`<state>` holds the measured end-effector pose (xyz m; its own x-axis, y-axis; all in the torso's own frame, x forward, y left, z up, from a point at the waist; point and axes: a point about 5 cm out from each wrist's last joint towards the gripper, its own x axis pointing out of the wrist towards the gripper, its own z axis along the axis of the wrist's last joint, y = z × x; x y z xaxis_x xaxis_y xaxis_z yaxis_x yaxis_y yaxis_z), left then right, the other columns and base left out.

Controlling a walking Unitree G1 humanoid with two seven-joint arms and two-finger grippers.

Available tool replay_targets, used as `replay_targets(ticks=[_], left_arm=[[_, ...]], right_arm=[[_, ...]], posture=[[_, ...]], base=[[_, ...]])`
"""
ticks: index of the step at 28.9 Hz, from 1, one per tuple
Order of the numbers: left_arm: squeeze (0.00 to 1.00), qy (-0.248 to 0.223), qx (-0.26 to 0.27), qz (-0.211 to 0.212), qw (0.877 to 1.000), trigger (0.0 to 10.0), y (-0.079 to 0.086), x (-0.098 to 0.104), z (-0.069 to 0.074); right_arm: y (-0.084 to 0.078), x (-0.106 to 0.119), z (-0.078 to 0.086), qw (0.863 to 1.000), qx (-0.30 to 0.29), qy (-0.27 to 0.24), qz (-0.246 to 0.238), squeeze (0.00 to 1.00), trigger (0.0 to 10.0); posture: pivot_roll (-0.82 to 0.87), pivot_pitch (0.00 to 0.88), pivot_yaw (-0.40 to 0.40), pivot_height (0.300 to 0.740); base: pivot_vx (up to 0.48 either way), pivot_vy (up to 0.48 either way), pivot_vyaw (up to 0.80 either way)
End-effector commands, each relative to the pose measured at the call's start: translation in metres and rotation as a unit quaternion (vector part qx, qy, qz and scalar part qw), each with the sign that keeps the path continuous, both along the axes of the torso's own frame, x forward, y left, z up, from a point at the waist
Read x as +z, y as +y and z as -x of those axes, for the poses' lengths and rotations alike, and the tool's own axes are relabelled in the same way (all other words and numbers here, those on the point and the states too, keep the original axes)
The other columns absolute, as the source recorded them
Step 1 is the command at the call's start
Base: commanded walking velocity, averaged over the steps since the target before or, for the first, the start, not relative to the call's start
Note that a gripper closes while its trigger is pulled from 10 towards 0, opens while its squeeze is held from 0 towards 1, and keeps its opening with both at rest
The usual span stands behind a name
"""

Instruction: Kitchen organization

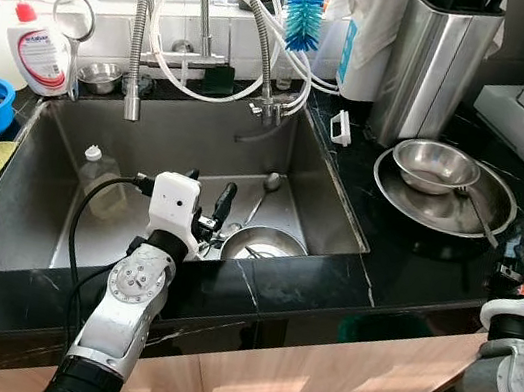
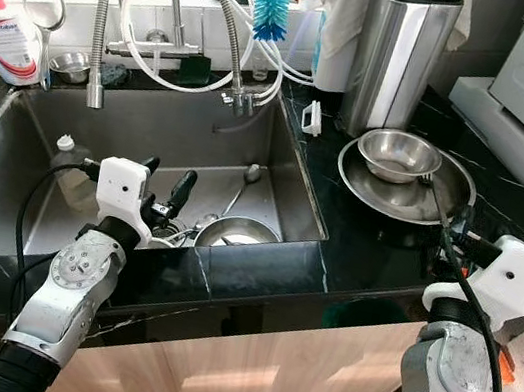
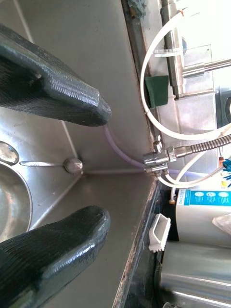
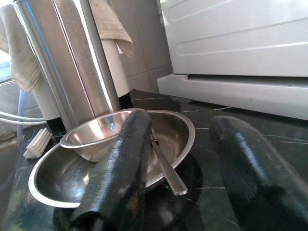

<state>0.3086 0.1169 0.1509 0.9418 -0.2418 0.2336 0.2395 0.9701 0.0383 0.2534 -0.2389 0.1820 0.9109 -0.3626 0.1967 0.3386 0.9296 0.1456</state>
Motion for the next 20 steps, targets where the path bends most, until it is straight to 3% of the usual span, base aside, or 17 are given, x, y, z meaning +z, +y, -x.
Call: replay_targets(ticks=[1, 2, 20], left_arm=[[0.00, 0.007, 0.005, -0.010, 1.000, 10.0, 0.004, -0.002, 0.000], [0.00, 0.006, 0.004, -0.009, 1.000, 10.0, 0.003, -0.002, 0.000], [0.00, 0.006, 0.003, -0.011, 1.000, 10.0, 0.003, -0.002, 0.000]], right_arm=[[0.002, -0.003, -0.003, 1.000, 0.003, 0.007, -0.015, 1.00, 10.0], [0.004, -0.002, -0.006, 1.000, 0.006, 0.005, -0.019, 0.00, 10.0], [-0.002, -0.017, -0.008, 0.998, -0.029, 0.051, -0.030, 0.00, 10.0]], posture=[[-0.13, 0.000, 0.076, 0.740], [-0.13, 0.000, 0.076, 0.740], [-0.12, 0.000, 0.077, 0.740]], base=[[0.000, 0.000, 0.00], [0.000, 0.000, 0.00], [0.000, 0.000, 0.00]])
